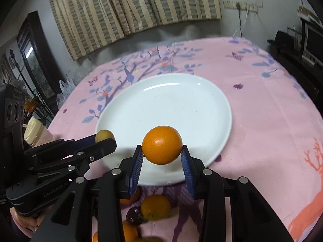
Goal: Organize fruits
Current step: 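Carry both fruits over the white plate and open both tools to release them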
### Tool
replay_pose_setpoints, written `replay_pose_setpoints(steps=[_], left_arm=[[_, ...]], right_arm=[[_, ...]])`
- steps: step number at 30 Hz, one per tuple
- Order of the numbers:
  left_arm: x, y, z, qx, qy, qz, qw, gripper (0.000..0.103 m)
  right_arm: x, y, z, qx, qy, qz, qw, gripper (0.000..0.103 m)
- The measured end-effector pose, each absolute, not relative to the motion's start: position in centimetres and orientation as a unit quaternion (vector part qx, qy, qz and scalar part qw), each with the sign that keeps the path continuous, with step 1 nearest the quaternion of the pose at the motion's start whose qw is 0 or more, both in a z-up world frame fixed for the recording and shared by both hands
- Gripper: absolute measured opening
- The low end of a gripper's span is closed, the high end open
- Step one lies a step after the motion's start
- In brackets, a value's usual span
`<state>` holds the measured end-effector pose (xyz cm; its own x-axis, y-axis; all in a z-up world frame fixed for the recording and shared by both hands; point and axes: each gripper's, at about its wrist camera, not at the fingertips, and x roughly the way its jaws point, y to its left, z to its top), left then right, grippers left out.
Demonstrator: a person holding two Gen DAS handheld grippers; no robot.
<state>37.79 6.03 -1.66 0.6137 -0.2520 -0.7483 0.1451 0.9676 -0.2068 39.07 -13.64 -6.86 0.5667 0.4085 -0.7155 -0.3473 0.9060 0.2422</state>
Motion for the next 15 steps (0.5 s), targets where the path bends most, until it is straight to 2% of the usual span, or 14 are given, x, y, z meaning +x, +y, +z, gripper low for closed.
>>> replay_pose_setpoints(steps=[7, 8, 9, 11, 12, 13, 14, 15], left_arm=[[41.1, 6.7, -4.5, -0.061, 0.47, -0.098, 0.875, 0.029], [41.1, 6.8, -4.5, -0.062, 0.469, -0.094, 0.876, 0.042], [40.9, 6.9, -4.3, -0.061, 0.465, -0.087, 0.879, 0.048], [39.9, 7.4, -3.6, -0.058, 0.451, -0.062, 0.889, 0.068], [39.3, 7.8, -3.0, -0.062, 0.444, -0.052, 0.892, 0.074], [38.4, 8.4, -2.3, -0.073, 0.434, -0.048, 0.897, 0.087], [37.6, 8.8, -1.8, -0.084, 0.425, -0.051, 0.9, 0.094], [36.5, 9.3, -1.2, -0.095, 0.415, -0.055, 0.903, 0.095]], right_arm=[[41.9, -12.5, -9.9, 0.033, 0.468, 0.205, 0.859, 0.04], [41.8, -12.4, -10.2, 0.031, 0.47, 0.2, 0.859, 0.041], [41.7, -12.4, -10.2, 0.032, 0.471, 0.198, 0.859, 0.043], [41.2, -13.1, -9.5, 0.046, 0.468, 0.201, 0.86, 0.053], [40.7, -13.6, -8.9, 0.055, 0.461, 0.205, 0.861, 0.057], [40.0, -14.1, -8.3, 0.065, 0.453, 0.209, 0.864, 0.064], [38.7, -15.0, -7.7, 0.079, 0.433, 0.218, 0.871, 0.066], [37.7, -15.5, -7.3, 0.085, 0.421, 0.223, 0.875, 0.066]])
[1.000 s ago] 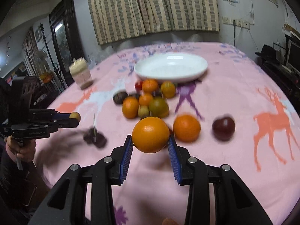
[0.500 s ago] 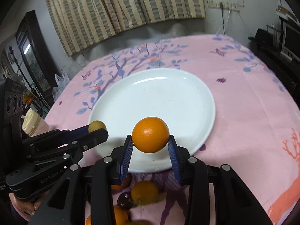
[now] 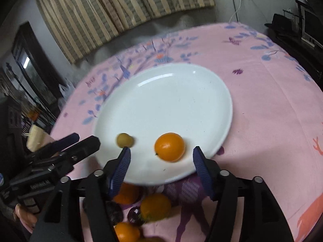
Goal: Organize fruits
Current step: 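Carry both fruits over the white plate and open both tools to release them, then grasp the stemmed cherry with the right tool while the left tool grasps a dark brown fruit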
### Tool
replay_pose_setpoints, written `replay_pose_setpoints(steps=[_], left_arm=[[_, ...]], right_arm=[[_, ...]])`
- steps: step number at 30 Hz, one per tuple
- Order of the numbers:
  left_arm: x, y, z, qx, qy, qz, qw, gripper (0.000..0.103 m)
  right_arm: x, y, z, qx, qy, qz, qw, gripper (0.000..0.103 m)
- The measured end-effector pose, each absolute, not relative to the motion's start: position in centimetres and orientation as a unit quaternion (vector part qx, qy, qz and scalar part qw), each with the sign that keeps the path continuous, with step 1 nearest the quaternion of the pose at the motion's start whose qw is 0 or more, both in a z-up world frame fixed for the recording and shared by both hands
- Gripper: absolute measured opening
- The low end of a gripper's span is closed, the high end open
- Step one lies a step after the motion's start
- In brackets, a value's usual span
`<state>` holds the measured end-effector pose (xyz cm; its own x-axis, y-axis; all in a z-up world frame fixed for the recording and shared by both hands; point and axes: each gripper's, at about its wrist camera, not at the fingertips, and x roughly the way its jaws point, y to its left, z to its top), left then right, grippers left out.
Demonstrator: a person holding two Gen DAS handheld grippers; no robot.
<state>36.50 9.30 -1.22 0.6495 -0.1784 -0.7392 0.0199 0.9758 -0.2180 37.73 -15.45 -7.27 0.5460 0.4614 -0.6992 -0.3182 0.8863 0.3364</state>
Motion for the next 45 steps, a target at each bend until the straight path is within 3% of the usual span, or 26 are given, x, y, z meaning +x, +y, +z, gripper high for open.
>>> replay_pose_setpoints(steps=[7, 13, 14, 19, 27, 32, 42, 45], left_arm=[[26.9, 11.2, -0.7, -0.08, 0.392, -0.069, 0.914, 0.095], [19.3, 13.0, -3.8, -0.071, 0.388, -0.069, 0.916, 0.096], [18.7, 13.3, -4.3, -0.07, 0.388, -0.065, 0.917, 0.096], [18.0, 15.2, -5.2, -0.115, 0.388, -0.06, 0.912, 0.096], [18.0, 15.5, -5.4, -0.122, 0.39, -0.051, 0.911, 0.096], [18.0, 15.7, -5.5, -0.127, 0.39, -0.051, 0.911, 0.096], [17.7, 14.8, -5.5, -0.122, 0.395, -0.104, 0.904, 0.094], [16.5, 12.3, -5.5, -0.091, 0.402, -0.175, 0.894, 0.084]], right_arm=[[25.8, -17.3, -7.0, 0.093, 0.371, 0.319, 0.867, 0.066], [17.2, -13.2, -9.8, -0.027, 0.389, 0.403, 0.828, 0.066], [16.3, -12.6, -10.4, -0.04, 0.394, 0.408, 0.823, 0.062], [15.2, -11.4, -11.1, -0.074, 0.4, 0.402, 0.82, 0.045], [14.7, -9.4, -11.6, -0.116, 0.397, 0.39, 0.823, 0.042], [15.1, -8.5, -11.9, -0.124, 0.399, 0.383, 0.824, 0.027], [16.4, -13.1, -10.8, -0.053, 0.37, 0.345, 0.861, 0.027], [17.1, -15.2, -11.0, -0.022, 0.374, 0.334, 0.865, 0.027]])
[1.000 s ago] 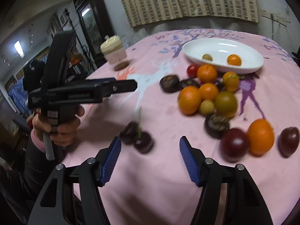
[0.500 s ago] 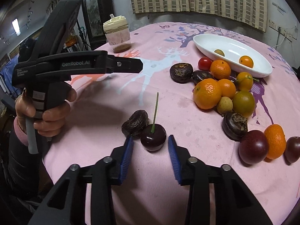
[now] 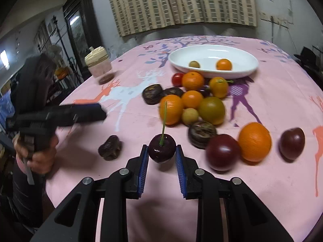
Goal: Organize fruits
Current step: 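Grasp the stemmed cherry with the right tool while the left tool grasps a dark brown fruit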
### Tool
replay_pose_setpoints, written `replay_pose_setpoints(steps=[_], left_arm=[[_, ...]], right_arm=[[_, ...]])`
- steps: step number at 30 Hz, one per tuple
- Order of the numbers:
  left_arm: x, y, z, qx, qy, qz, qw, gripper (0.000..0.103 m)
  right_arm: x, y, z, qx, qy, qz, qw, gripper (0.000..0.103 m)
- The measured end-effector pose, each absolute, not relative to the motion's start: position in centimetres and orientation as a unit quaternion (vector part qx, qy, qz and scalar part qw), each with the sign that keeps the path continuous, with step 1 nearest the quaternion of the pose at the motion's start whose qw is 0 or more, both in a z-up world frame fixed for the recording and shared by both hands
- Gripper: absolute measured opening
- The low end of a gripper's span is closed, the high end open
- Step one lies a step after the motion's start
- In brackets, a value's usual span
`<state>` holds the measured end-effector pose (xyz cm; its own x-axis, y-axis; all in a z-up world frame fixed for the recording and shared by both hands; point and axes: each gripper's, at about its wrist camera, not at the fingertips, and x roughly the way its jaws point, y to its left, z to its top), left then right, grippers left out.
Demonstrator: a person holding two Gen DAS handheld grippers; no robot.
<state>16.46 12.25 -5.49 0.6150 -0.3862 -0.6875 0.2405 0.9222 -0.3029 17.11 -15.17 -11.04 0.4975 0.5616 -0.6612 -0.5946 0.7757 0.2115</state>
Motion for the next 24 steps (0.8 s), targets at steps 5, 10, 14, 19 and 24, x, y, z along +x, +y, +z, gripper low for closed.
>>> replay_pose_setpoints(steps=[5, 10, 14, 19, 24], left_arm=[[14.5, 8.0, -6.1, -0.001, 0.419, -0.203, 0.885, 0.069], [14.8, 7.0, -7.1, 0.025, 0.446, -0.192, 0.874, 0.057], [14.9, 6.9, -7.4, 0.031, 0.457, -0.178, 0.871, 0.053], [14.4, 6.6, -7.5, 0.042, 0.456, -0.176, 0.872, 0.042], [14.2, 6.4, -7.5, 0.05, 0.453, -0.164, 0.875, 0.033]], right_arm=[[17.7, -16.3, -11.2, 0.011, 0.38, 0.346, 0.858, 0.027], [17.2, -16.0, -11.3, 0.006, 0.373, 0.354, 0.858, 0.027], [17.5, -16.5, -11.4, 0.025, 0.38, 0.359, 0.852, 0.027], [17.5, -16.7, -11.4, 0.035, 0.38, 0.363, 0.85, 0.027], [17.5, -16.8, -11.4, 0.036, 0.378, 0.366, 0.85, 0.027]])
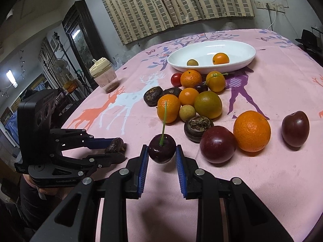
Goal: Organize fruits
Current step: 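Grasp the stemmed cherry with the right tool while the left tool grasps a dark brown fruit, then carry the cherry and dark fruit onto the white plate and release both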
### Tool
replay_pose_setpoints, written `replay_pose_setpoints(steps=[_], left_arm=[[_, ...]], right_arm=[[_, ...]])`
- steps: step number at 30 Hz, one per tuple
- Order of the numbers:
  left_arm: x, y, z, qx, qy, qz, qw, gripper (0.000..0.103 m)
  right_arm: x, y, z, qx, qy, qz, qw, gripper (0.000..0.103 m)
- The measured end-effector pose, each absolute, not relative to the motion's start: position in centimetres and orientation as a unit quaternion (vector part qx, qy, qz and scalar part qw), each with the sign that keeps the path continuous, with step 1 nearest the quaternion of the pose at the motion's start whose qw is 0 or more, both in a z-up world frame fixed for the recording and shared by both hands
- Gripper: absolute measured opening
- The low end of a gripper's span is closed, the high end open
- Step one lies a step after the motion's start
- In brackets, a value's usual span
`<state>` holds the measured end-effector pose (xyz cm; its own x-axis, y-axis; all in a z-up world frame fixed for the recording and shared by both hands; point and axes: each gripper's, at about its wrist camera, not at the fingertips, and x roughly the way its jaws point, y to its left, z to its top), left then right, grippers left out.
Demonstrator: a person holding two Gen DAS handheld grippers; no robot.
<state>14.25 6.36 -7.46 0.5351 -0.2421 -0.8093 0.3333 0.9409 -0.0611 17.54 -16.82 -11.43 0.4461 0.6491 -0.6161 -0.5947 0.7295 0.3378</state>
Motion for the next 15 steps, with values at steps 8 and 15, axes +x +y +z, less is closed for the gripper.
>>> replay_pose_setpoints(steps=[8, 15], left_arm=[[14.8, 6.2, -5.9, 0.032, 0.436, -0.163, 0.885, 0.033], [22.3, 6.8, -1.1, -0.035, 0.391, -0.154, 0.907, 0.033]], right_arm=[[17.5, -16.7, -10.8, 0.026, 0.365, 0.364, 0.856, 0.027], [21.8, -17.3, -5.5, 0.034, 0.313, 0.344, 0.885, 0.027]])
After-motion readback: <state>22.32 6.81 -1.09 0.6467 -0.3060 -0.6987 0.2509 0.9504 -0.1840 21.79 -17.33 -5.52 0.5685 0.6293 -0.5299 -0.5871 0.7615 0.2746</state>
